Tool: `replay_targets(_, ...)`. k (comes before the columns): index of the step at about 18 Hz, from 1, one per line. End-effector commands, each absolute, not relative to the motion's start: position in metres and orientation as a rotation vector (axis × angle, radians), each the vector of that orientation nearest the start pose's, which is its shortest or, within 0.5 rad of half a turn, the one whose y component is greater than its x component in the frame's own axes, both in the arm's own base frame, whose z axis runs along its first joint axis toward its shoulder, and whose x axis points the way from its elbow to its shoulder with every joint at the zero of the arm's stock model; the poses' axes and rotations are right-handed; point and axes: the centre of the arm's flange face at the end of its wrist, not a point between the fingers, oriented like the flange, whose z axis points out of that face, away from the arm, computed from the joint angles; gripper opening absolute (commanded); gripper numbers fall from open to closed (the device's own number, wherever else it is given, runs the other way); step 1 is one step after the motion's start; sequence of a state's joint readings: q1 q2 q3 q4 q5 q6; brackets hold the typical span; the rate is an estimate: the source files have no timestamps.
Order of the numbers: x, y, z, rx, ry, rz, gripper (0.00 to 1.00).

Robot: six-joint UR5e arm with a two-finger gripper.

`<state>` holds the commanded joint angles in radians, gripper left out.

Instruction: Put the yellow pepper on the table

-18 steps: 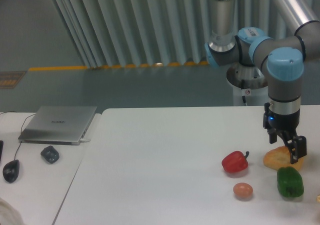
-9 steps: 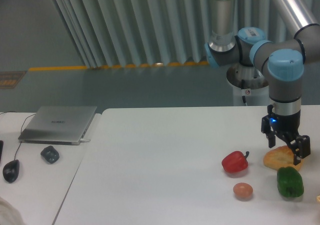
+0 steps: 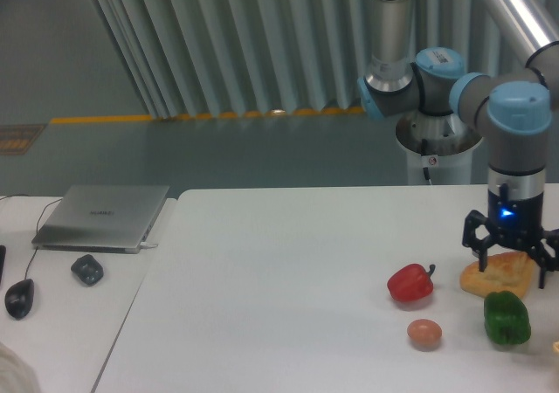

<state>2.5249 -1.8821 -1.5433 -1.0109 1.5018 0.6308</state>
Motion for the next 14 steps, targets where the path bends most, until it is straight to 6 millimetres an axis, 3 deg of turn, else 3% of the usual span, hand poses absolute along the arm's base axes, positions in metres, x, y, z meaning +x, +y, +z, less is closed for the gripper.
replay_targets(4, -0.455, 0.484, 0.385, -2.796, -0.675, 0.207, 1.00)
replay_targets(7, -0.484, 0.495, 0.381, -2.654, -0.876, 0.247, 1.00)
replay_targets(10, -0.511, 0.486, 0.372, -2.572, -0.933, 0.298, 1.00)
replay_targets(14, -0.539, 0.472, 0.375, -2.518, -0.974, 0.337, 1.00)
